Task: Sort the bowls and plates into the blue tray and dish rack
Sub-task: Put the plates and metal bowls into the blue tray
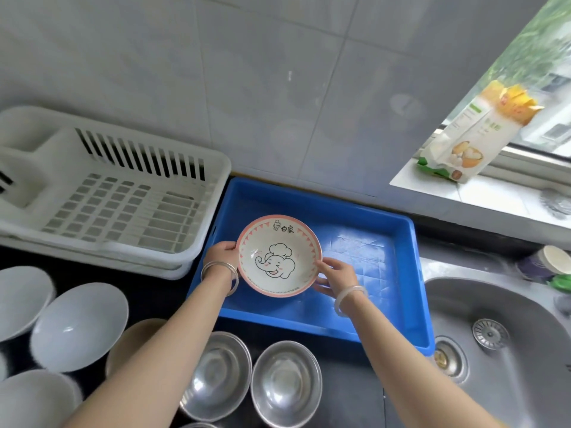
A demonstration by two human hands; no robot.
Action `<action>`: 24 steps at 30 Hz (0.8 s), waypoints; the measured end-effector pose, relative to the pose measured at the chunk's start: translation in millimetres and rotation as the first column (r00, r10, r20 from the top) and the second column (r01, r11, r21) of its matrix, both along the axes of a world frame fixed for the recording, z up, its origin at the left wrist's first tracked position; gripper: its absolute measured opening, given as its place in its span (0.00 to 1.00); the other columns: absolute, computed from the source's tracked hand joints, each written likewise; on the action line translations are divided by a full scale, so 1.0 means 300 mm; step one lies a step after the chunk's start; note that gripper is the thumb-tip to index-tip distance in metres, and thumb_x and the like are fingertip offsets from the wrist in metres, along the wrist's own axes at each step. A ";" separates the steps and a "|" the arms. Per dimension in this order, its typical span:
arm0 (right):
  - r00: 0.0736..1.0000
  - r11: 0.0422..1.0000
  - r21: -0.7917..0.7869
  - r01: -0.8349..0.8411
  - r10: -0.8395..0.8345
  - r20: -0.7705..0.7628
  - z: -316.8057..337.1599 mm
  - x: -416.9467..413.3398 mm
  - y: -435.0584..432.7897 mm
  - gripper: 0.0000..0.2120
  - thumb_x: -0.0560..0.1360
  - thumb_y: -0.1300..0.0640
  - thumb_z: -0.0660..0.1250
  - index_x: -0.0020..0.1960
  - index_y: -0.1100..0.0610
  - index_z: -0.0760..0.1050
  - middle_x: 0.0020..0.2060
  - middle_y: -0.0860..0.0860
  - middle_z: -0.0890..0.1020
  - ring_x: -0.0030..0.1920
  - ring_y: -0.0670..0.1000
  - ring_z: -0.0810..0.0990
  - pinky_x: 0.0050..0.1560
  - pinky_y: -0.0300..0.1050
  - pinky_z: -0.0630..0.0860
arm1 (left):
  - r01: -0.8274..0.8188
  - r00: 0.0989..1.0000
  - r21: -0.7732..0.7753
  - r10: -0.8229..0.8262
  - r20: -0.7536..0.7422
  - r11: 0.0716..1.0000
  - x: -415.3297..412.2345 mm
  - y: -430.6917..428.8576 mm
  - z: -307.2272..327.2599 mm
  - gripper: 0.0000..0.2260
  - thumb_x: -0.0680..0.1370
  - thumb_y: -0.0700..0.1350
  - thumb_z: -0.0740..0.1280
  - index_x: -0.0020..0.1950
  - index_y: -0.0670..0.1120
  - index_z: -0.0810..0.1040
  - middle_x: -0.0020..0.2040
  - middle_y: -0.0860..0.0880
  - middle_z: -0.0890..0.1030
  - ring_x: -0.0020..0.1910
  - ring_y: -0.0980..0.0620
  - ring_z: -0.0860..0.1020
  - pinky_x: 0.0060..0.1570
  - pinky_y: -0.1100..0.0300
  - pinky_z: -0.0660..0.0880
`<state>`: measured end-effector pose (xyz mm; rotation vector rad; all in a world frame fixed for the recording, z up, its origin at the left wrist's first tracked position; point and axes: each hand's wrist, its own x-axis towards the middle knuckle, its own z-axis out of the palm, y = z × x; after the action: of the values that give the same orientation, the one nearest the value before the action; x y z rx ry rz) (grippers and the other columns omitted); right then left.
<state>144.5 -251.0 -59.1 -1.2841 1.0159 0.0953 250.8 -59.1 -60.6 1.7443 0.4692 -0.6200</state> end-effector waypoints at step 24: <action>0.978 0.953 0.268 0.143 -0.178 0.112 -0.023 0.161 0.071 0.16 0.77 0.63 0.64 0.64 0.58 0.70 0.57 0.62 0.79 0.32 0.54 0.84 0.37 0.42 0.83 | -0.435 0.898 -0.422 0.346 -0.272 0.795 -0.003 -0.028 -0.034 0.16 0.79 0.44 0.61 0.65 0.41 0.72 0.61 0.39 0.76 0.53 0.45 0.76 0.53 0.53 0.75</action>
<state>192.7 -229.7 -66.1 -0.9540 0.9534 0.0143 249.9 -67.6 -70.7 1.0800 0.7205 -0.5372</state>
